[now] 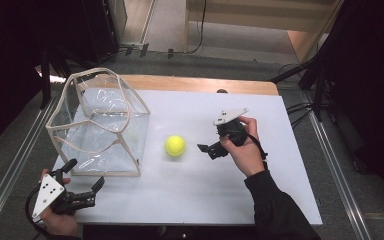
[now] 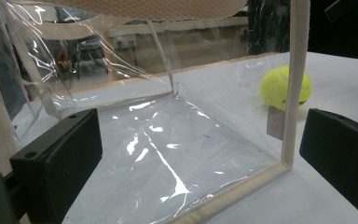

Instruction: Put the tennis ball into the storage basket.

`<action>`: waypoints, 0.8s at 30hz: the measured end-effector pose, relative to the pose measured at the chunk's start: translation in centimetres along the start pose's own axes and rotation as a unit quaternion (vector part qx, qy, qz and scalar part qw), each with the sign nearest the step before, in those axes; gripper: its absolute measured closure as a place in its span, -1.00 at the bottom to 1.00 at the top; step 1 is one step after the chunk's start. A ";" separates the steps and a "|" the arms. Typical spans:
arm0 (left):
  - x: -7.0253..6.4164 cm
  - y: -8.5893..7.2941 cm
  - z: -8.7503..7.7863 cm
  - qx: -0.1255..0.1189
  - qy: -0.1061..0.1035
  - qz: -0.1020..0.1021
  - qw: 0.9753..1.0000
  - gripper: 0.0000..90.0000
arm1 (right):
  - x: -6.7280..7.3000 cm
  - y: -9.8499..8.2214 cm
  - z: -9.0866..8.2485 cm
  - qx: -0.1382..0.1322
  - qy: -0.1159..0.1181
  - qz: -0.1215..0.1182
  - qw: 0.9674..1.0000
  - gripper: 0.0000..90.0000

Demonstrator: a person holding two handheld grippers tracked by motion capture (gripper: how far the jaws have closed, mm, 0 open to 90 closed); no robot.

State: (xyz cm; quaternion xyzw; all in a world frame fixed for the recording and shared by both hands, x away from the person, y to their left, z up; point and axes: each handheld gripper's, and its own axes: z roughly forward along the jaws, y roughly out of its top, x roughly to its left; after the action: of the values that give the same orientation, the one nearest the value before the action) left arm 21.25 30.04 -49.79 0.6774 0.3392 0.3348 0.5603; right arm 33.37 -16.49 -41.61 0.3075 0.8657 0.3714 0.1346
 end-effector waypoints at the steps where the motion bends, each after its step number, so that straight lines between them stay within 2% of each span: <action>1: 0.0 0.0 0.0 0.000 0.000 0.001 1.000 -1.00 | 0.0 0.1 0.0 0.004 0.001 0.000 1.000 -1.00; 15: 0.0 0.0 0.0 -0.001 -0.002 -0.001 1.000 -1.00 | 0.2 2.2 1.6 0.031 0.015 -0.019 0.999 -1.00; 24: 0.0 0.1 0.0 -0.001 -0.005 -0.002 1.000 -1.00 | 0.4 3.3 2.8 0.056 0.028 -0.032 0.998 -1.00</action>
State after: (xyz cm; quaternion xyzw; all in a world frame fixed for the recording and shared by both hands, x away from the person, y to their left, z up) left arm 21.23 30.08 -49.73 0.6778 0.3374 0.3312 0.5631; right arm 35.76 -12.87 -41.17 0.2760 0.8980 0.3264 0.1046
